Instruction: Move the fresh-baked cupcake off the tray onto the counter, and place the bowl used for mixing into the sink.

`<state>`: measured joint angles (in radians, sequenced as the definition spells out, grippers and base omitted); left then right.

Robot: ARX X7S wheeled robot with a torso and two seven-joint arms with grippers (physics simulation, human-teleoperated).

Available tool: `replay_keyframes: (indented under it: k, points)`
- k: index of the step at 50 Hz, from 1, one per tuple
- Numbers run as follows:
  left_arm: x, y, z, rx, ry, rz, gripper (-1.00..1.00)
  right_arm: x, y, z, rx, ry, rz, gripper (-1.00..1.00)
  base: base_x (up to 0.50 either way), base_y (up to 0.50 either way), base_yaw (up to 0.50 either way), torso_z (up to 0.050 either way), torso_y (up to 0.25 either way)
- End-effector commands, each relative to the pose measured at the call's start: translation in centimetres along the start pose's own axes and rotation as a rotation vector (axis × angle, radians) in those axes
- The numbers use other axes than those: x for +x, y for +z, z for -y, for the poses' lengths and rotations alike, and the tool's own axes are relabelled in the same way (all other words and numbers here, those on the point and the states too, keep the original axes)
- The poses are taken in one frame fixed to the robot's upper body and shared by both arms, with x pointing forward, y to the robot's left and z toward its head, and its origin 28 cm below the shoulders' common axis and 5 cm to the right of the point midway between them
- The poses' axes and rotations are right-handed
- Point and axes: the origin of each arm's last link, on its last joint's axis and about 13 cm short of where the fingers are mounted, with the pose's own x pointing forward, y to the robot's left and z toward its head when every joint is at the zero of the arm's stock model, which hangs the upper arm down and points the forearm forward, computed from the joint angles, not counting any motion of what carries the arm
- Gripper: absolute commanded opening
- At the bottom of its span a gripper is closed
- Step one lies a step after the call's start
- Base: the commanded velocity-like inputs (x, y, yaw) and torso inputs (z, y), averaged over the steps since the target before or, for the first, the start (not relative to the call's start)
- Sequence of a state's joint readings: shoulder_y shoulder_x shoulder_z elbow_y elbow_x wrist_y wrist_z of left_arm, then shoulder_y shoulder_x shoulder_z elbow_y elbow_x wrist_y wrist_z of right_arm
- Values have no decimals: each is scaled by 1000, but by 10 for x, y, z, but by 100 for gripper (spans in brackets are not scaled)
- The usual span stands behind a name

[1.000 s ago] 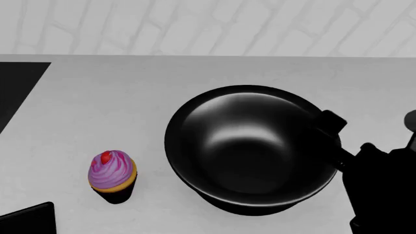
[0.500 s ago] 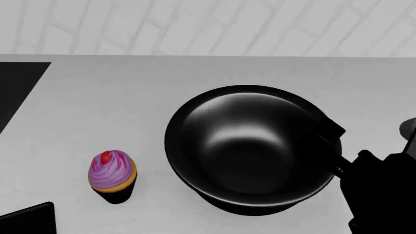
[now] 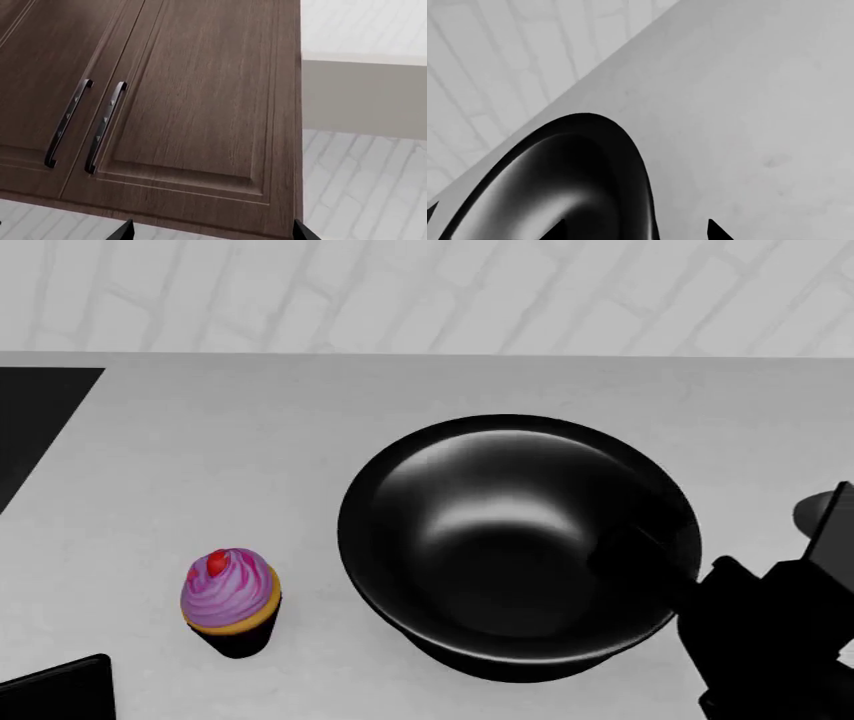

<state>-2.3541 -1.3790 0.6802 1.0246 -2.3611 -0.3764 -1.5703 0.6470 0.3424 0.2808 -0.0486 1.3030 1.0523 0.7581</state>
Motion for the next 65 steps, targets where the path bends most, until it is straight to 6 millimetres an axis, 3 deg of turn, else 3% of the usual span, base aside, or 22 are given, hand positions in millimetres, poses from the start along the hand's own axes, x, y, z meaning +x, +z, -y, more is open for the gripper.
replay_keyframes:
  k: [1, 19, 20, 24, 30, 34, 37, 43, 52, 65]
  points:
    - [0, 1, 0, -1, 3, 3, 100, 4, -2, 1, 4, -4, -16, 100, 0, 0, 0, 0, 0]
    - [1, 1, 0, -3, 4, 4, 100, 6, -2, 0, -2, -2, -21, 100, 0, 0, 0, 0, 0]
    - [1, 1, 0, -3, 4, 4, 100, 5, -2, 0, -2, -7, -19, -100, 0, 0, 0, 0, 0]
    - [1, 1, 0, -3, 5, 4, 100, 0, 1, 0, 0, -5, 1, -100, 0, 0, -1, 0, 0]
    - [0, 1, 0, -5, 3, 3, 100, -28, 15, -5, 19, 39, 90, -100, 0, 0, 0, 0, 0]
    - [0, 1, 0, -8, 0, 4, 100, -66, 30, -11, 44, 107, 201, -100, 0, 0, 0, 0, 0]
    - [-1, 3, -2, -10, 4, 10, 100, -105, 38, -18, 45, 188, 312, -100, 0, 0, 0, 0, 0]
    - [-2, 4, -2, -13, 8, 15, 100, -142, 38, -27, 20, 263, 423, -100, 0, 0, 0, 0, 0]
    - [-3, 3, -2, -13, 9, 16, 100, -162, 34, -31, -49, 309, 532, -100, 0, 0, 0, 0, 0]
    - [-3, 3, -2, -15, 15, 23, 100, -170, 29, -35, -96, 325, 585, -100, 0, 0, 0, 0, 0]
